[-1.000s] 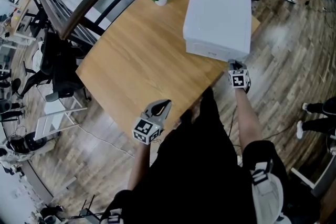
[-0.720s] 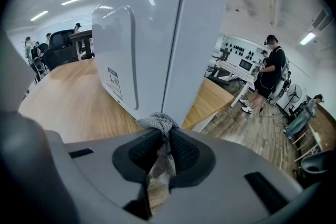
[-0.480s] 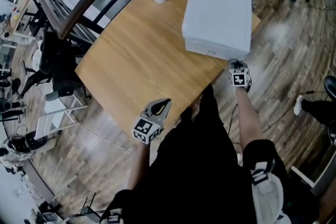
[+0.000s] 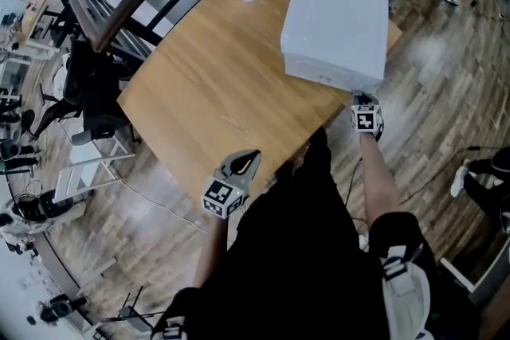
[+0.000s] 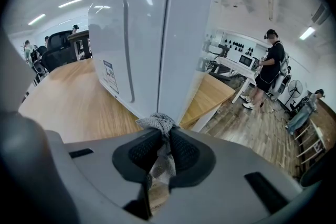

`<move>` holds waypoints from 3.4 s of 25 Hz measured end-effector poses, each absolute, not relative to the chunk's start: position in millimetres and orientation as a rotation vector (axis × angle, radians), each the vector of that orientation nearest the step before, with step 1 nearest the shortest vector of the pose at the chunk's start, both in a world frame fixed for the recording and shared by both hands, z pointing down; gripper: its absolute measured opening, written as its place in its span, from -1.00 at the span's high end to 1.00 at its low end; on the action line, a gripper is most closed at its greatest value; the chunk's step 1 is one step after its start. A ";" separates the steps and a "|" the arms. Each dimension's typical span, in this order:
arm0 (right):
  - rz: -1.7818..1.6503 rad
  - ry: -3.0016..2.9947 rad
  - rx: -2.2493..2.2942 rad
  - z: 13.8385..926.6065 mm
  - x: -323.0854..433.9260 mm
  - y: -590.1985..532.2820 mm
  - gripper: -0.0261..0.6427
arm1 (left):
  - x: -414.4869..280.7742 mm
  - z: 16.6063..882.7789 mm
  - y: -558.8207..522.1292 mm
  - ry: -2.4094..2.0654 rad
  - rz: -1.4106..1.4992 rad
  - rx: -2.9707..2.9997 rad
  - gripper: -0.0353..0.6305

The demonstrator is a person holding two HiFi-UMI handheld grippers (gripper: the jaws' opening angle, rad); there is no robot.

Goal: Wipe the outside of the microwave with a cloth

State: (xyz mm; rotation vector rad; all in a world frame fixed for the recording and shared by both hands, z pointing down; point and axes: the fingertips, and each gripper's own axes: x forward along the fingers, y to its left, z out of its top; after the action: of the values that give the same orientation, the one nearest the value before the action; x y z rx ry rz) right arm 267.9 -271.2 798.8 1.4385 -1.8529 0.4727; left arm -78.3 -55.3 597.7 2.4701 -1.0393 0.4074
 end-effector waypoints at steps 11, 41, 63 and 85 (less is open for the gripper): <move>0.509 -1.868 1.413 812.8 259.3 -272.0 0.78 | -75.3 598.5 -55.9 -1.081 0.398 2.452 0.88; 0.599 -2.041 1.231 824.9 95.8 -304.4 0.79 | -133.2 597.3 -50.3 -1.281 0.336 2.355 0.88; 0.766 -2.183 1.220 810.9 1.7 -316.6 0.78 | -156.5 600.0 -40.8 -1.369 0.306 2.299 0.88; 0.412 -2.381 1.282 686.5 89.4 -220.5 0.78 | -89.1 579.8 -31.9 -1.052 0.318 2.571 0.88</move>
State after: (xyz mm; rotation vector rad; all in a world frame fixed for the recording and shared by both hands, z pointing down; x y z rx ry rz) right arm 89.4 -220.5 686.5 1.2822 -2.3805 0.4123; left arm -89.1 -31.9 579.8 2.5710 -1.0516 0.3182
